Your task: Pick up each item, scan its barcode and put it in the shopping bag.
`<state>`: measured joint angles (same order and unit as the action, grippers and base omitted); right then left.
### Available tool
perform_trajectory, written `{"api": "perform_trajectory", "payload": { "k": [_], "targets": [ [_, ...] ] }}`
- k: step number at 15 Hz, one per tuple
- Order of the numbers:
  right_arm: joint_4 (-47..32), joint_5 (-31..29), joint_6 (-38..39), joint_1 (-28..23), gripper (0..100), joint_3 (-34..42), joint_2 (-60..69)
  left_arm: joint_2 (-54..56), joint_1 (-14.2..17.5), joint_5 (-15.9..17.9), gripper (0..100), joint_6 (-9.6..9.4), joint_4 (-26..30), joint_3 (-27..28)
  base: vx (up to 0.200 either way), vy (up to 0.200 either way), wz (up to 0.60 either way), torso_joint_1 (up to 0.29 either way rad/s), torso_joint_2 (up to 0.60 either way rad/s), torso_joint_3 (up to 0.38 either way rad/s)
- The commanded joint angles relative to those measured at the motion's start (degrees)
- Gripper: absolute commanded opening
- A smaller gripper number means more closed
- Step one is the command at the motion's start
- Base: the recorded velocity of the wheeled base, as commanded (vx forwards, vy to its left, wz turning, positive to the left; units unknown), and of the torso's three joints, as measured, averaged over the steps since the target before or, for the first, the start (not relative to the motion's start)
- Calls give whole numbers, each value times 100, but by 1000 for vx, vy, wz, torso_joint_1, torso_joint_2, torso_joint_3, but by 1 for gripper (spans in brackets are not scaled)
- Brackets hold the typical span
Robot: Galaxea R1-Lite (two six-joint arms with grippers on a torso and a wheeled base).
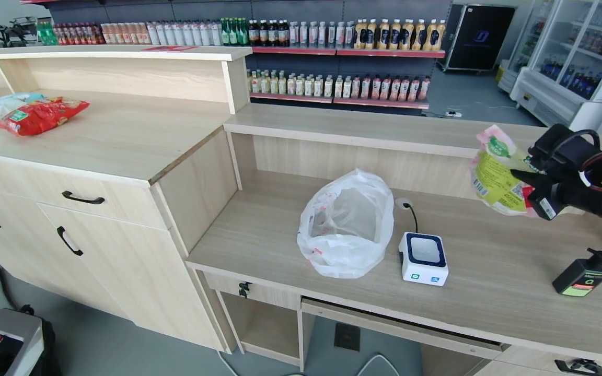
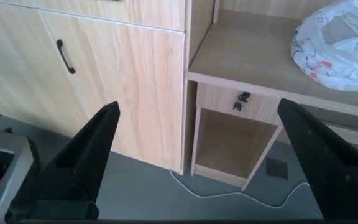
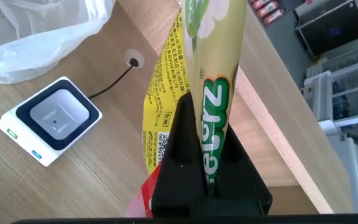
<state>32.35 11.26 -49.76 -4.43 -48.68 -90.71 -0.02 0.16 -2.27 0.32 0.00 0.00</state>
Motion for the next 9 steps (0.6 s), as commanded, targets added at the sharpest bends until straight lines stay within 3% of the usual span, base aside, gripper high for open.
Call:
{"api": "perform_trajectory", "payload": {
  "k": [1, 2, 5, 9],
  "targets": [
    [17, 7, 89, 12, 0, 51, 62, 2, 2, -2, 100, 3, 0, 0, 0, 0, 0, 0, 0, 0],
    [-1, 16, 98, 12, 0, 60, 71, 2, 2, -2, 100, 3, 0, 0, 0, 0, 0, 0, 0, 0],
    [8, 43, 37, 3, 0, 174, -17, 2, 2, -2, 100, 3, 0, 0, 0, 0, 600, 2, -1, 2],
    [34, 60, -262, -6, 0, 166, -368, 2, 2, -2, 100, 3, 0, 0, 0, 0, 0, 0, 0, 0]
  ]
}}
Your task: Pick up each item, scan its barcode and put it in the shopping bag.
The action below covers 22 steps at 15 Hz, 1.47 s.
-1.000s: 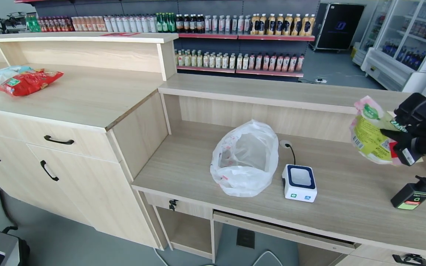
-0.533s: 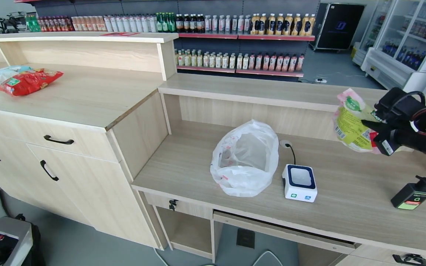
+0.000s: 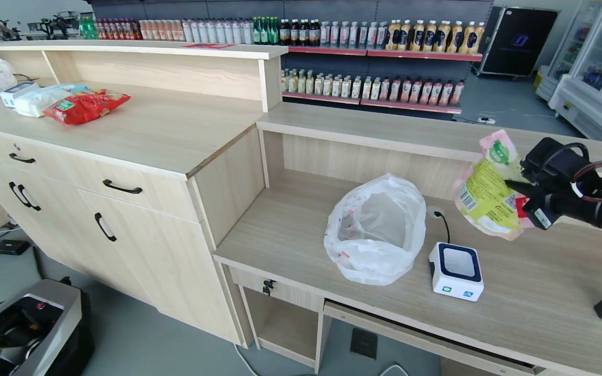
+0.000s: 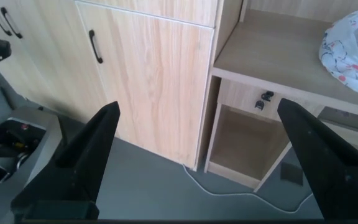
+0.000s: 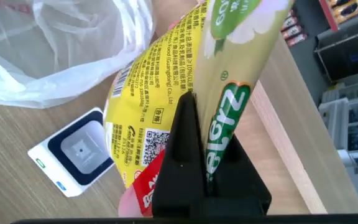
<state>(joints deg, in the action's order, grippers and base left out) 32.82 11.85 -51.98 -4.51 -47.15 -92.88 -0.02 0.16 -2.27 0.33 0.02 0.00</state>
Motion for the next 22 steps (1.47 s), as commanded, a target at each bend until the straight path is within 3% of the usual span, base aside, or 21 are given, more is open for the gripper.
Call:
{"api": "perform_trajectory", "payload": {
  "k": [1, 5, 9, 22],
  "targets": [
    [-12, 2, -111, 3, 0, -13, -204, 2, 2, -2, 100, 2, -2, 0, 0, 0, 0, 0, 0, 0],
    [93, 98, -1279, -261, 0, 13, -371, 2, 2, -2, 100, 2, -2, 0, 0, 0, 0, 0, 0, 0],
    [137, 872, -2501, -542, 0, 22, -591, 2, 2, -2, 100, 2, -2, 0, 0, 0, 0, 0, 0, 0],
    [726, 1900, -3512, -850, 0, -321, -1619, 2, 2, -2, 100, 2, -2, 0, 0, 0, 0, 0, 0, 0]
  ]
}}
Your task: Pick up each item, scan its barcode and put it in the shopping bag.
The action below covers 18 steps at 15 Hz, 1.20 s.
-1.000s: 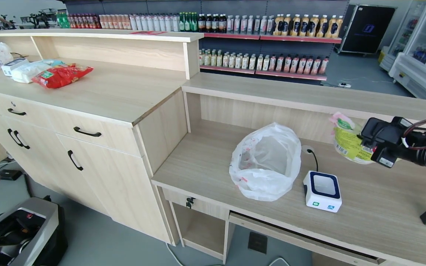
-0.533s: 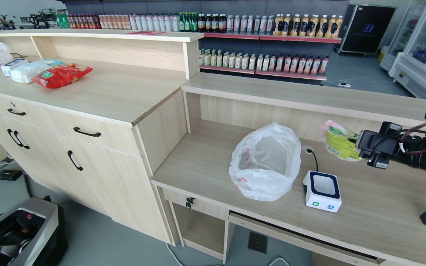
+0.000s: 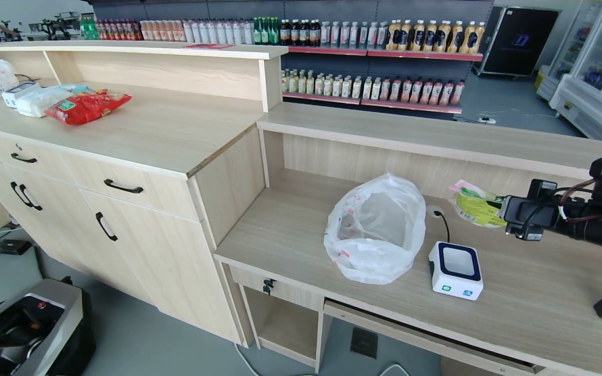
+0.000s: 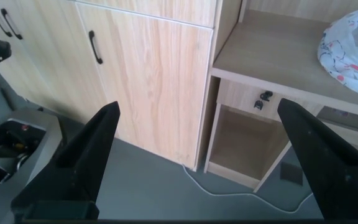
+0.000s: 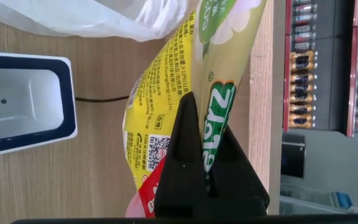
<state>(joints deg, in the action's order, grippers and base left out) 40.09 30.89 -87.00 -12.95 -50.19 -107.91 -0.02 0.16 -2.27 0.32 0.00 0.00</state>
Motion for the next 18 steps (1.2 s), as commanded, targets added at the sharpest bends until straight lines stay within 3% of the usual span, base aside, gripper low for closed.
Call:
{"api": "perform_trajectory", "payload": {
  "k": [1, 6, 12, 18],
  "targets": [
    [-19, 5, 17, -6, 0, 0, -116, 2, 2, -2, 100, 3, 0, 0, 0, 0, 0, 0, 0, 0],
    [-37, 13, -36, -24, 0, -26, -204, 2, 2, -2, 100, 3, 0, 0, 0, 0, 0, 0, 0, 0],
    [-643, 585, -1310, -279, 0, 150, 165, 2, 2, -2, 100, 3, 0, 0, 0, 0, 0, 0, 0, 0],
    [-670, 655, -1706, -323, 0, 422, 227, 2, 2, -2, 100, 3, 0, 0, 0, 0, 0, 0, 0, 0]
  ]
}}
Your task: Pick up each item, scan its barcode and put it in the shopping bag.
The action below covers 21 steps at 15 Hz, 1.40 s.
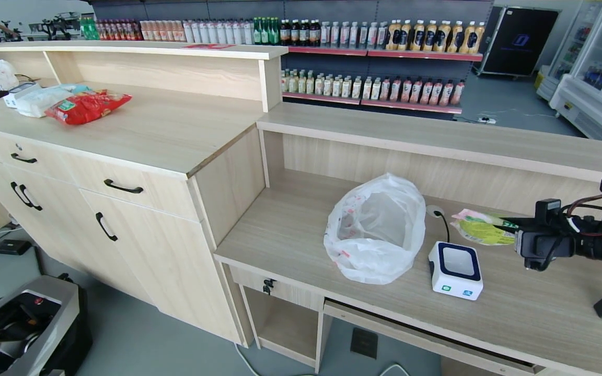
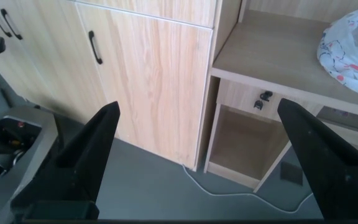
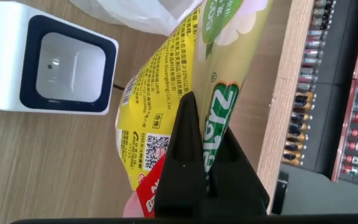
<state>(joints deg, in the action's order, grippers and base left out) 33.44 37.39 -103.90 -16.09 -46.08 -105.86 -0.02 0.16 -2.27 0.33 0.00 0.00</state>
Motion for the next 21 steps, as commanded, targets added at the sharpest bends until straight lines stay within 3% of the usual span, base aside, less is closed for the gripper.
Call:
{"api": "perform_trajectory", "payload": {
  "k": [1, 7, 21],
  "targets": [
    [-4, 14, -130, -17, 0, 47, 22, 2, 2, -2, 100, 2, 0, 0, 0, 0, 0, 0, 0, 0],
    [-13, 58, -614, 10, 0, 257, -110, 2, 2, -2, 100, 2, 0, 0, 0, 0, 0, 0, 0, 0],
    [-294, 40, -517, 115, 0, 99, -5, 2, -7, -2, 100, 2, 0, 0, 0, 0, 0, 0, 0, 0]
  ]
}}
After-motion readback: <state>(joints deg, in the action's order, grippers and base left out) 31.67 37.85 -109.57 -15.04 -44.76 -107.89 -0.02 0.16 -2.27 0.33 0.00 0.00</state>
